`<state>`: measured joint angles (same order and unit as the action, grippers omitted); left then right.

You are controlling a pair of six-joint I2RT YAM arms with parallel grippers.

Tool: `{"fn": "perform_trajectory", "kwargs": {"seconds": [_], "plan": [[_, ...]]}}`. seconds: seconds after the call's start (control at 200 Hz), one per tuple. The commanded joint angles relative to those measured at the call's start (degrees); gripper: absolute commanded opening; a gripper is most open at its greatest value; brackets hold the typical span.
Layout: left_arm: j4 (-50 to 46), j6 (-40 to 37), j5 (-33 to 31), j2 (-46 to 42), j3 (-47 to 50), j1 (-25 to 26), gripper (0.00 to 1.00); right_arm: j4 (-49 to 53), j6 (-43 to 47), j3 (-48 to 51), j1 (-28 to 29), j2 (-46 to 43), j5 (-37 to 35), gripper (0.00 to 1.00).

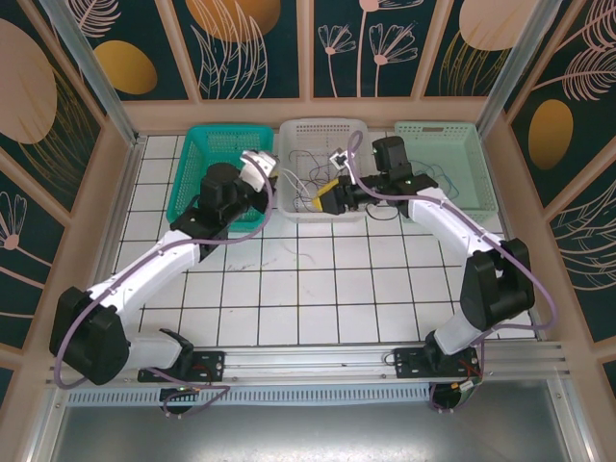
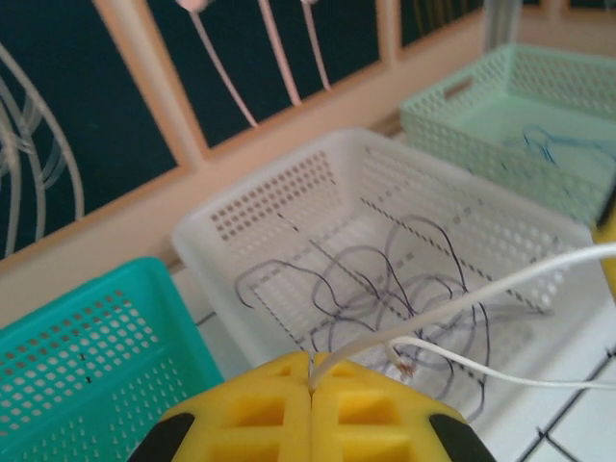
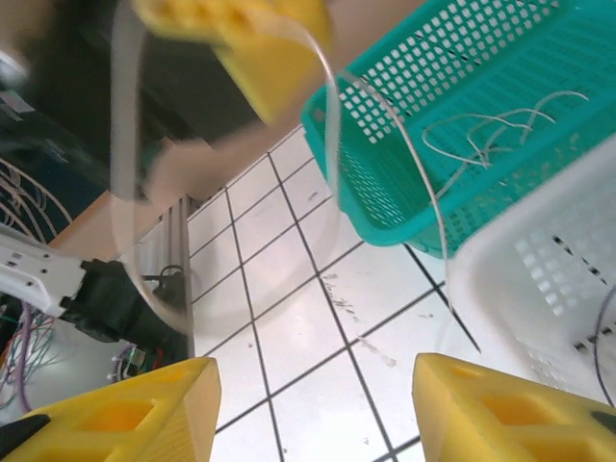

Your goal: Untangle the cables

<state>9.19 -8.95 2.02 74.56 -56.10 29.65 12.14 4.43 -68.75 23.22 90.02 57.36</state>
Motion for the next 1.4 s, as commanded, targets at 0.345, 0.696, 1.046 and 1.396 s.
{"fn": "perform_trajectory", "kwargs": {"seconds": [0.345, 0.696, 1.046, 1.396], "plan": [[0.6, 12.7, -19.2, -6.3, -5.6, -6.8, 0.0, -12.3, -8.2, 7.0, -0.3, -4.7, -4.2, 0.59], [1.7, 13.6, -14.3, 1.5, -9.9, -15.5, 0.0, -13.2, -8.7, 10.0, -0.3, -6.3, -5.6, 0.59], [-3.3, 19.5, -14.3, 13.4, -6.3, -17.4, 0.0, -10.9, -7.9, 13.7, -0.8, -9.3, -13.7, 0.62], [-9.6, 26.8, -13.7, 22.8, -8.4, -19.2, 0.52, -18.0, -11.7, 26.6, -7.1, -23.7, -36.8, 0.77]]}}
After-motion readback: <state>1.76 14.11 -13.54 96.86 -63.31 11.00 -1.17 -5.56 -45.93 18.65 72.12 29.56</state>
